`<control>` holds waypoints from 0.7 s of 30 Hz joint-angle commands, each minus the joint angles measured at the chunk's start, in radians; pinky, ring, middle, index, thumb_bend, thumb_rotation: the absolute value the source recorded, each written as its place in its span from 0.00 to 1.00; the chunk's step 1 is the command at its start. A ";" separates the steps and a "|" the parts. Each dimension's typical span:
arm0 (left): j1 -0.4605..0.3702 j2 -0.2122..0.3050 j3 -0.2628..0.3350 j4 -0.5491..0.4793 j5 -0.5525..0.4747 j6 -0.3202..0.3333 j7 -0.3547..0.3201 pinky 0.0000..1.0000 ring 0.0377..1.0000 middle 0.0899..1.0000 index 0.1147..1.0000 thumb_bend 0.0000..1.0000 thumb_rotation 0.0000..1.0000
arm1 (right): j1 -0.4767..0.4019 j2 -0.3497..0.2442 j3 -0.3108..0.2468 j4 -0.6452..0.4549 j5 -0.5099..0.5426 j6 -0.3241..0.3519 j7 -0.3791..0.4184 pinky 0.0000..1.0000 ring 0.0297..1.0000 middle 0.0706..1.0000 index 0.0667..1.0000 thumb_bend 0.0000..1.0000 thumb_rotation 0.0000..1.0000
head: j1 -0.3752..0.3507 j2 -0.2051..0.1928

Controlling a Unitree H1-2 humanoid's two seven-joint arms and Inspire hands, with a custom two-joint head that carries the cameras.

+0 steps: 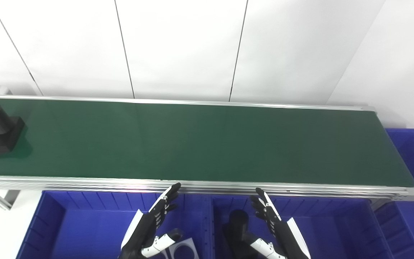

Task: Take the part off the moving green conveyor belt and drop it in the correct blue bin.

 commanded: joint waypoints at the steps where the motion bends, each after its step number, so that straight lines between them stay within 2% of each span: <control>1: -0.013 -0.008 -0.001 -0.024 -0.009 -0.025 0.004 0.91 0.96 0.98 0.93 0.77 0.75 | -0.003 0.006 -0.004 -0.033 0.004 -0.045 -0.011 0.88 0.92 0.93 0.99 0.76 0.79 | -0.002 0.001; 8: -0.013 -0.007 0.000 -0.020 -0.023 -0.030 0.001 0.92 0.96 0.97 0.94 0.76 0.77 | -0.004 0.009 -0.003 -0.031 0.011 -0.040 -0.005 0.91 0.93 0.93 1.00 0.77 0.92 | -0.012 0.003; 21: -0.015 -0.005 0.001 -0.011 -0.032 -0.044 -0.002 0.92 0.95 0.97 0.93 0.76 0.79 | -0.001 0.020 -0.002 -0.028 0.014 -0.038 -0.008 0.91 0.93 0.93 1.00 0.77 0.91 | -0.022 0.004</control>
